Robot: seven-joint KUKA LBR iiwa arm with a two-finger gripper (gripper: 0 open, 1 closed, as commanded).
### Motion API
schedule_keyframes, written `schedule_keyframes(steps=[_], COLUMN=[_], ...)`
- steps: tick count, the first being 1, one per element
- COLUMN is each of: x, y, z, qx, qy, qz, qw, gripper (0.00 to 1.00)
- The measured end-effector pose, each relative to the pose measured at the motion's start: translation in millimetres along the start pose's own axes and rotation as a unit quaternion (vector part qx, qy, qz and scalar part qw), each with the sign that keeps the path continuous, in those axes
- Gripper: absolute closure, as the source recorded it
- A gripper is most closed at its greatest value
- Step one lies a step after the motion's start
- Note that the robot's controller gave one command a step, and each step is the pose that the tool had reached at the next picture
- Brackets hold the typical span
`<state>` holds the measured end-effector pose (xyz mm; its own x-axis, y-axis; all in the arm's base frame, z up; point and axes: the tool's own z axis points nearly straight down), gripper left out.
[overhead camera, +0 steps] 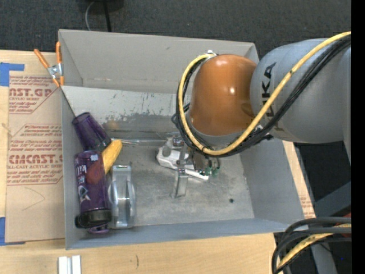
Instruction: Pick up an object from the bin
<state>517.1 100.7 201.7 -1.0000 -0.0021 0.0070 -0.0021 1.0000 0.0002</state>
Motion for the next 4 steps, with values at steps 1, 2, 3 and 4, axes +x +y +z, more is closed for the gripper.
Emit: schedule_keyframes(steps=[1, 2, 3, 4], x=[-1.6, -29.2, -59.5, -74.2], y=[-1, -30, -44, -42], z=[-5, 31, 39, 25], qx=[-0.001, -0.001, 0.001, -0.001], qy=[-0.004, -0.0047, 0.0007, -0.0086], qz=[0.001, -0.004, -0.041, -0.022], qw=[1.0, 1.0, 0.9992, 0.9997], gripper=[0.0, 0.0, 0.0, 0.0])
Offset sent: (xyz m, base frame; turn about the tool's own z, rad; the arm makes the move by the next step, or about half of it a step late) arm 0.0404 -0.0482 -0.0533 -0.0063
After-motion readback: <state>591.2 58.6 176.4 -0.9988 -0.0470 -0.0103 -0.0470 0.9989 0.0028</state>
